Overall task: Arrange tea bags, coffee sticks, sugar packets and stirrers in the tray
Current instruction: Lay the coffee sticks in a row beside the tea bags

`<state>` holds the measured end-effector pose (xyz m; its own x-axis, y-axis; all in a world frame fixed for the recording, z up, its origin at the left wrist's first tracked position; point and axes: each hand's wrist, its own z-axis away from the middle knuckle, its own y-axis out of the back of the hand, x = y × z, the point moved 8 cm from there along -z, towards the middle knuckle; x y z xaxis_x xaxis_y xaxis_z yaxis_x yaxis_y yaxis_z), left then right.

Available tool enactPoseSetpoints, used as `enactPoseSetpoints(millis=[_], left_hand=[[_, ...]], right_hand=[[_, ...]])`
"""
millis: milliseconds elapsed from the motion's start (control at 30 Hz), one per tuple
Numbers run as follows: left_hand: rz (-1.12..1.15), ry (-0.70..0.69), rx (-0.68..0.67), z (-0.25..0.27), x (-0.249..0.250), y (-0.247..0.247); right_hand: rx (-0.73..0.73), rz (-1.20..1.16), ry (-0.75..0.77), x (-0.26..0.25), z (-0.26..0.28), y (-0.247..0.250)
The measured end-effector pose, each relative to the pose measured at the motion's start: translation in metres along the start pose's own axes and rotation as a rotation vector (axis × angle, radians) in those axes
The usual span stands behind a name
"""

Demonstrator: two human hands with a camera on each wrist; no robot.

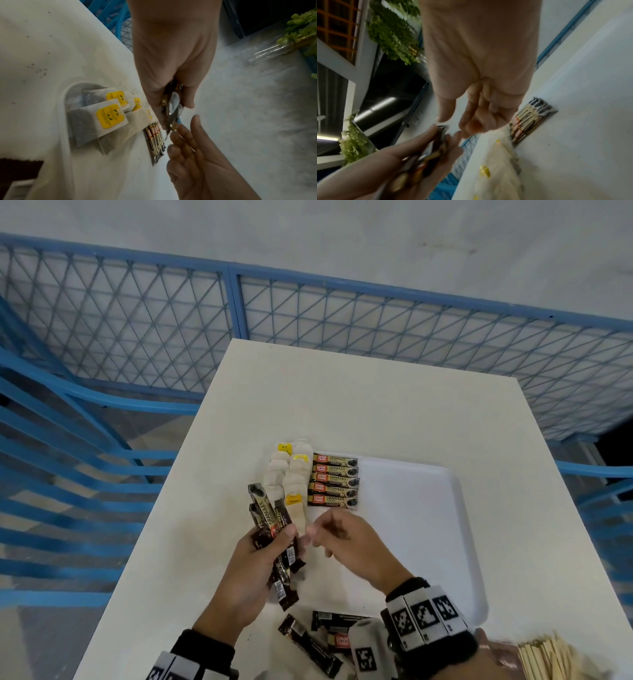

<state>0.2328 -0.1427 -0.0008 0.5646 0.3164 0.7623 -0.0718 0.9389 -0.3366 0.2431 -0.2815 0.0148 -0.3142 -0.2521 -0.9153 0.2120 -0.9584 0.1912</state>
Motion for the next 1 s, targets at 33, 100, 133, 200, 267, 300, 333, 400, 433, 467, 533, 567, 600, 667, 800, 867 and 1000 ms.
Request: enactPoseSetpoints(millis=[33,100,133,200,267,300,333,400,433,467,533,567,600,667,800,867,1000], left_hand=[[-0.018,-0.010,0.008,0.001,0.001,-0.001],[-0.036,-0.024,0.030,0.002,0.000,-0.001],[-0.044,-0.030,0.036,0.002,-0.001,-0.001],[-0.069,-0.041,0.041,0.005,-0.001,-0.003],[-0.090,-0.058,0.034,0.007,-0.001,-0.005],[-0.099,-0.068,0.027,0.008,0.001,-0.006],[-0.105,-0.073,0.021,0.008,0.002,-0.005],[-0.079,-0.071,0.015,0.007,0.003,-0.003],[-0.056,-0.071,0.005,0.007,0.004,-0.003],[-0.041,-0.074,0.003,0.007,0.006,-0.003],[-0.036,-0.093,0.035,0.008,0.010,0.000],[-0.045,-0.108,0.061,0.007,0.012,0.003],[-0.063,-0.122,0.084,0.007,0.014,0.006],[-0.107,-0.140,0.112,0.007,0.017,0.010],[-0.152,-0.126,0.108,0.009,0.017,0.012],[-0.141,-0.100,0.089,0.010,0.015,0.011],[-0.160,-0.050,0.038,0.010,0.011,0.006]], right_hand=[[-0.037,-0.027,0.012,-0.002,0.006,-0.007],[-0.023,0.012,0.036,-0.002,0.013,-0.011],[0.000,0.045,0.048,-0.002,0.015,-0.011],[0.017,0.083,0.077,-0.002,0.018,-0.013],[0.014,0.098,0.092,-0.002,0.019,-0.013],[0.011,0.099,0.091,-0.002,0.019,-0.012],[0.005,0.095,0.086,-0.001,0.020,-0.011],[-0.005,0.084,0.080,0.000,0.019,-0.008],[-0.008,0.065,0.071,0.000,0.018,-0.007],[-0.011,0.041,0.057,0.001,0.018,-0.005],[-0.012,-0.001,0.031,0.002,0.020,-0.002],[-0.010,-0.007,0.026,0.002,0.021,-0.001],[-0.009,-0.008,0.027,0.001,0.022,0.001],[-0.013,-0.014,0.040,0.000,0.024,0.004],[0.054,-0.110,0.050,-0.001,0.026,0.016],[0.104,-0.193,0.040,0.001,0.027,0.022],[0.165,-0.361,0.012,0.009,0.026,0.028]])
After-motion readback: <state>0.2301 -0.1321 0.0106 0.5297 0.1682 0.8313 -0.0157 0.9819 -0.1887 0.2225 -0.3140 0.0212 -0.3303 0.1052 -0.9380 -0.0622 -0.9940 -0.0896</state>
